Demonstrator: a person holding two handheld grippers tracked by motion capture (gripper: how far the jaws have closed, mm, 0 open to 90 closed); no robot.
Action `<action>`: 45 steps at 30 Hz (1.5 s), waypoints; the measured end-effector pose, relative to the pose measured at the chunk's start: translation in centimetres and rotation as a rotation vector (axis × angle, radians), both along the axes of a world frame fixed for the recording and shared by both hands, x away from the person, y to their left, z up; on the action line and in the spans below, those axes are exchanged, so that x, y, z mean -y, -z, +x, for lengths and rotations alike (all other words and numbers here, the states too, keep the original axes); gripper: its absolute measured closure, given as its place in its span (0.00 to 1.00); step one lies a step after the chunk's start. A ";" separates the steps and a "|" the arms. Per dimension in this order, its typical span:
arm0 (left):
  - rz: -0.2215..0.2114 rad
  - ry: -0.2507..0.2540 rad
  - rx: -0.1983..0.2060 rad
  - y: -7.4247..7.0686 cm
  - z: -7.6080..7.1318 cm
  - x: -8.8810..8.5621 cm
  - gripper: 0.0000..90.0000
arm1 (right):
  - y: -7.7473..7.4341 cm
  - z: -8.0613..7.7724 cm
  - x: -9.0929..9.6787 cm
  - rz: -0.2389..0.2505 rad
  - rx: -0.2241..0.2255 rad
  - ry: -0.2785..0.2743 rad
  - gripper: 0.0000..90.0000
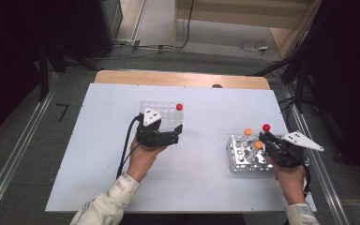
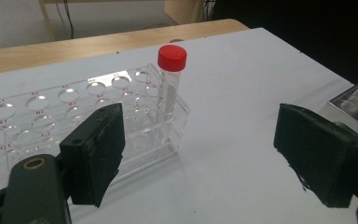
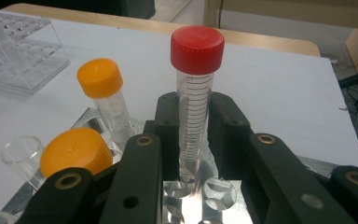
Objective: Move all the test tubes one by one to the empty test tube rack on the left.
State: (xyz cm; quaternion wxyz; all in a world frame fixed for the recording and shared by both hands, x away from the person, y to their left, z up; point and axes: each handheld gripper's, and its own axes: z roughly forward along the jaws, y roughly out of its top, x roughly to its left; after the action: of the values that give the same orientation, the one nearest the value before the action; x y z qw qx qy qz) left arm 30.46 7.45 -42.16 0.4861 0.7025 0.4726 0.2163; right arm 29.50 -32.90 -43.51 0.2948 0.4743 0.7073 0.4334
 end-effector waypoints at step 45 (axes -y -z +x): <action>-0.009 0.005 0.002 -0.2 -0.3 -0.2 0.19 | -7.5 -6.1 -0.2 0.078 0.184 -0.072 0.80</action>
State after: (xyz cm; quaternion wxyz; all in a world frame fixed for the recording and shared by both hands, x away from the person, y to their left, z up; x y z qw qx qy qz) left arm 30.18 7.61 -41.94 0.4904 0.7014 0.4711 0.2137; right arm 23.43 -32.68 -36.03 0.3238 0.4179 0.6766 0.5126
